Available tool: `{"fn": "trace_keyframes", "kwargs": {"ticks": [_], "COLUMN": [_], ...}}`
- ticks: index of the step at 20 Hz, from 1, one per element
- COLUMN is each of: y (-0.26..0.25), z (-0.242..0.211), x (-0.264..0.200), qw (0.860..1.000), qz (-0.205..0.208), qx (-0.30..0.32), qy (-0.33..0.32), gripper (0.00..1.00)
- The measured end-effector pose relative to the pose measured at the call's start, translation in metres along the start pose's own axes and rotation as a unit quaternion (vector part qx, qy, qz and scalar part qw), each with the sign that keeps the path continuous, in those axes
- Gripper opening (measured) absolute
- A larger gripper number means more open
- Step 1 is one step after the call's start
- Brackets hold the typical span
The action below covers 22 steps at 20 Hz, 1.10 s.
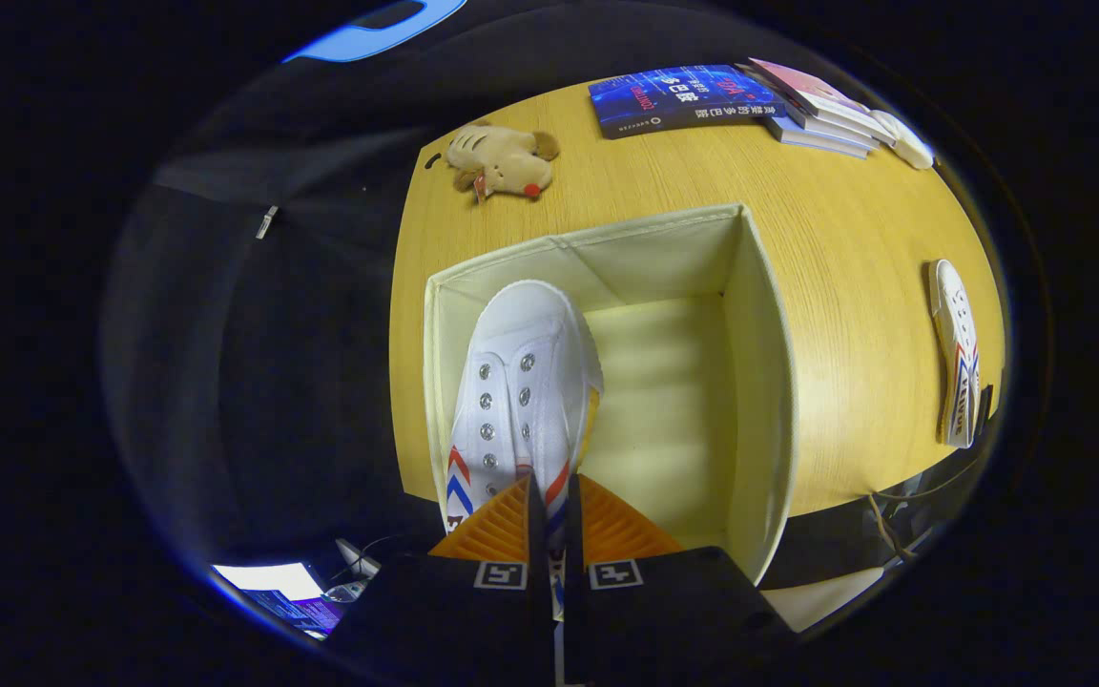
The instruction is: Open the storage box then place both shoes into the box .Put the left shoe in first, then the right shoe, with the right side of both shoes facing outward in a uniform manner.
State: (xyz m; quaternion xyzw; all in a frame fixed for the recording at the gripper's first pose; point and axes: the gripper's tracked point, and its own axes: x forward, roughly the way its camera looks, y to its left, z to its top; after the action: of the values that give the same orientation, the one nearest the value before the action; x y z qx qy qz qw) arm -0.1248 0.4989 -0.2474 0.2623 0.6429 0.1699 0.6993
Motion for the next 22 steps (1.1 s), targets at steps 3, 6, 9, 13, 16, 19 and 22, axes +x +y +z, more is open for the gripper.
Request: {"fn": "trace_keyframes", "kwargs": {"ticks": [3, 6, 9, 13, 16, 19, 22], "y": [0.011, 0.020, 0.021, 0.011, -0.018, -0.067, -0.131], "z": [-0.001, 0.004, 0.003, 0.015, 0.038, 0.062, 0.084], "x": [0.006, 0.005, -0.007, -0.044, -0.083, -0.123, -0.153], "qw": [1.000, 0.999, 0.997, 0.995, 0.993, 0.990, 0.988], "qz": [0.022, 0.049, 0.067, 0.091, 0.088, 0.067, 0.035], "qx": [-0.004, -0.015, -0.026, -0.025, -0.026, -0.016, 0.007], "qy": [-0.002, -0.004, -0.010, -0.037, -0.078, -0.121, -0.153], "gripper": [0.14, 0.60, 0.79, 0.84, 0.84, 0.84, 0.84]}}
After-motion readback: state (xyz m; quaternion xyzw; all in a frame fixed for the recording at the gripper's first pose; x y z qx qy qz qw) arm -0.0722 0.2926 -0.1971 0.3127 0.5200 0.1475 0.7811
